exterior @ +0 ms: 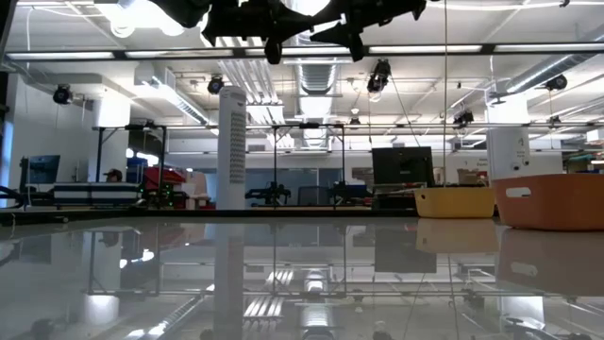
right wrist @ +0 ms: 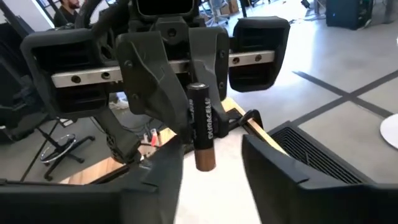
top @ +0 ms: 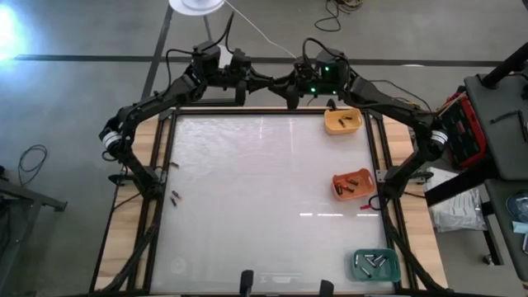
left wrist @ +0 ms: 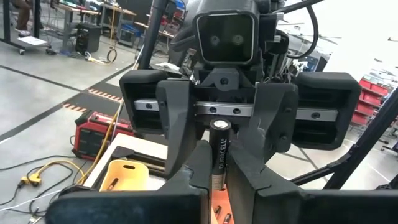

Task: Sort batteries
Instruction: Put the black-orange battery into the yellow bin

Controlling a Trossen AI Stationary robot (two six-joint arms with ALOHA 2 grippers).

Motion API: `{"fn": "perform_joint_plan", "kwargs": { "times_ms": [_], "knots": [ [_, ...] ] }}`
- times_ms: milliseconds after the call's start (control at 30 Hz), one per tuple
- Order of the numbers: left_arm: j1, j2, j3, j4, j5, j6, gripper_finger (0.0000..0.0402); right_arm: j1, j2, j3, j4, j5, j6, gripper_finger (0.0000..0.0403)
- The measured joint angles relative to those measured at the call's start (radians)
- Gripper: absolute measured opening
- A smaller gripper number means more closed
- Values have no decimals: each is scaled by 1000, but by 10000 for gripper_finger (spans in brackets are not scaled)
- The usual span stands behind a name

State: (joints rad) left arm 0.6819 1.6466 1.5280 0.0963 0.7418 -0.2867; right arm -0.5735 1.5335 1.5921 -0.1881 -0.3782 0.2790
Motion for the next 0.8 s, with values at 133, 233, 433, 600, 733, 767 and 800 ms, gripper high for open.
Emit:
{"fn": "perform_joint_plan", "kwargs": {
  "times_ms": [133,233,433,600,733,767,800],
  "knots": [
    [0,0,0,-1,-2,-1,7,0,-2,0,-20,1,2,121],
    [0,1,0,-3,-2,-3,7,0,-2,0,-28,-2,0,76],
    [0,5,0,-10,-3,-16,16,1,-5,0,-39,-5,-20,23],
    [0,14,1,-67,-21,-17,66,-16,-14,1,-105,4,6,25],
    [2,14,1,-137,-22,21,128,-55,-36,12,-278,12,16,23],
    [3,14,1,-163,-22,36,143,-66,-42,12,-333,16,8,23],
    [6,14,1,-195,-22,55,157,-76,-48,12,-395,32,-6,23]
  ]
}}
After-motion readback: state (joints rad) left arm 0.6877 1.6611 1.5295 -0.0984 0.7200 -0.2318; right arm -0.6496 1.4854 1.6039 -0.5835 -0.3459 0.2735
